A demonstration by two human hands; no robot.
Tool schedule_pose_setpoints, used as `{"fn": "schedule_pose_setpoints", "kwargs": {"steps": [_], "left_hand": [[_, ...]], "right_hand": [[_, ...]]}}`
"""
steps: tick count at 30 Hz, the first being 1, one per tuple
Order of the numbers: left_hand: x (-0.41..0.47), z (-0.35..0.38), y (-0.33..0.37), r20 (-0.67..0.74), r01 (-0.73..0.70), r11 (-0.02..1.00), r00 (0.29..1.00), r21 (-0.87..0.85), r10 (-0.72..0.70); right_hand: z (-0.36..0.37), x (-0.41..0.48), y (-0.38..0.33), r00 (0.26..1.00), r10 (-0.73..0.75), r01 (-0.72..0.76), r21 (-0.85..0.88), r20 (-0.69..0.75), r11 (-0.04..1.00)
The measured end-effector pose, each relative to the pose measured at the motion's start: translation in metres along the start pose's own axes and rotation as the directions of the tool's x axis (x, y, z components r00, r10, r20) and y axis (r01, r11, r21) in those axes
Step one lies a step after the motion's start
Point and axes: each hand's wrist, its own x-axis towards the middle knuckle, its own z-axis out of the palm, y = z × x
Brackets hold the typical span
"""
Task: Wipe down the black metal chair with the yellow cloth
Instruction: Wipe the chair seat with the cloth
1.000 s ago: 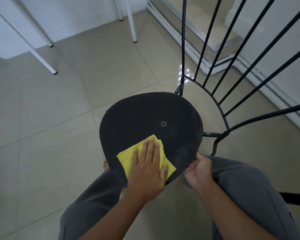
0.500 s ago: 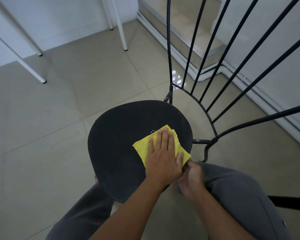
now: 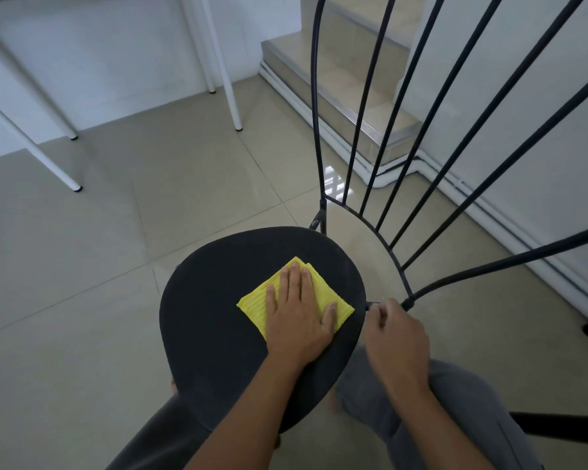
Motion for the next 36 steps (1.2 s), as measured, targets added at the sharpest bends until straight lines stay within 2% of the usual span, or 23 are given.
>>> {"fn": "schedule_pose_setpoints", "kwargs": {"steps": [2, 4, 7, 10, 12, 16, 25, 32, 36], "left_hand": [[0.004, -0.004, -0.004, 0.013, -0.007, 0.999, 1.000, -0.032, 0.007], [0.008, -0.007, -0.009, 0.022, -0.010, 1.000, 1.000, -0.020, 0.011], [0.016, -0.008, -0.017, 0.007, 0.021, 0.999, 1.000, -0.035, -0.021], [0.025, -0.008, -0.020, -0.003, 0.049, 0.995, 0.999, -0.085, -0.049], [0.031, -0.010, -0.022, -0.016, 0.051, 0.993, 0.998, -0.106, -0.053], [0.042, -0.011, -0.024, -0.022, 0.062, 0.994, 0.998, -0.087, -0.064], [0.060, -0.015, -0.016, -0.008, 0.075, 0.997, 0.997, -0.017, -0.076], [0.089, -0.021, -0.005, 0.018, 0.059, 0.998, 0.998, 0.018, -0.059], [0.116, -0.025, 0.002, 0.058, 0.051, 0.994, 0.997, 0.092, -0.057]], "right_hand": [[-0.001, 0.016, -0.011, 0.986, -0.165, 0.166, 0.038, -0.030, 0.985], [0.004, 0.038, -0.019, 0.968, -0.239, 0.243, 0.065, -0.070, 0.968], [0.022, 0.068, -0.021, 0.985, -0.174, 0.171, 0.094, 0.022, 0.981], [0.042, 0.087, -0.013, 0.984, -0.048, 0.041, 0.044, 0.169, 0.998], [0.050, 0.092, -0.009, 0.979, 0.015, -0.015, -0.003, 0.201, 1.000], [0.060, 0.090, -0.007, 0.986, 0.047, -0.032, -0.090, 0.162, 0.995], [0.053, 0.056, 0.005, 0.983, 0.100, -0.075, -0.158, 0.154, 0.985], [0.056, 0.066, 0.003, 0.982, -0.007, 0.027, -0.101, 0.190, 0.995], [0.061, 0.066, 0.008, 0.984, -0.019, 0.033, -0.078, 0.176, 0.996]]}}
